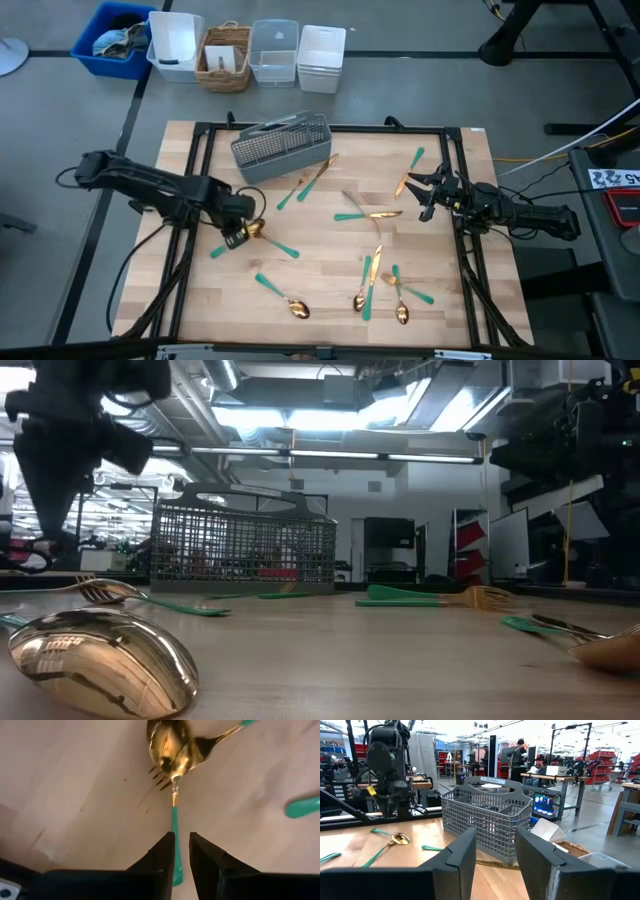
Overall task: Sort silverware
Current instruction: Put the spoon into the left section of the silverware holder
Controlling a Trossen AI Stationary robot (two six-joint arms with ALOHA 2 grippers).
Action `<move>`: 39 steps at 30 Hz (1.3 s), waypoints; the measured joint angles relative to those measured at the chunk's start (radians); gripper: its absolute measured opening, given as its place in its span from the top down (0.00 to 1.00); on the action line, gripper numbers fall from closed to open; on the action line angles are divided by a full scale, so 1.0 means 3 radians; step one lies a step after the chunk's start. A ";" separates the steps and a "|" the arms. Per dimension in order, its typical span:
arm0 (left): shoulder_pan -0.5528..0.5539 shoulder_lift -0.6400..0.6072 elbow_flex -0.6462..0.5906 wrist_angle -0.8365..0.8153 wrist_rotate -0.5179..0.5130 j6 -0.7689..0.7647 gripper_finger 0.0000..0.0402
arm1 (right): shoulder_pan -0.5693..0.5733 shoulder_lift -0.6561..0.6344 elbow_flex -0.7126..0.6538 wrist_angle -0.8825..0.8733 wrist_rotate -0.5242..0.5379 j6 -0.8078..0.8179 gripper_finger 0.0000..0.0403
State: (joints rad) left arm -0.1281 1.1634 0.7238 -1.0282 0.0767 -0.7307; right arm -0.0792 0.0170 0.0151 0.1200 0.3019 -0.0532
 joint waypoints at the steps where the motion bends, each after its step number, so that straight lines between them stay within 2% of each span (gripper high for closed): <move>1: -0.0012 0.0073 0.0000 0.0001 -0.0001 -0.0019 0.88 | 0.0001 0.0000 0.0000 0.0000 0.0000 0.0000 0.66; 8: -0.0035 0.0438 0.0001 0.0224 -0.0021 -0.0069 0.88 | 0.0001 0.0000 0.0000 -0.0014 0.0000 0.0000 0.66; 14: -0.0035 0.0652 0.0003 0.0524 -0.0062 0.0132 0.88 | 0.0001 0.0001 0.0001 -0.0063 -0.0001 0.0000 0.66; 24: -0.0037 0.0946 0.0007 0.0611 -0.0168 0.0082 0.88 | 0.0001 0.0000 0.0001 -0.0062 -0.0001 0.0000 0.66; 39: -0.0037 0.1022 0.0003 0.0625 -0.0421 -0.0074 0.88 | 0.0001 0.0001 0.0001 -0.0060 -0.0001 0.0000 0.66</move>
State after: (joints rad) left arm -0.1390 1.4700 0.7246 -0.8407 -0.0497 -0.7528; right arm -0.0788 0.0172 0.0154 0.1020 0.3016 -0.0532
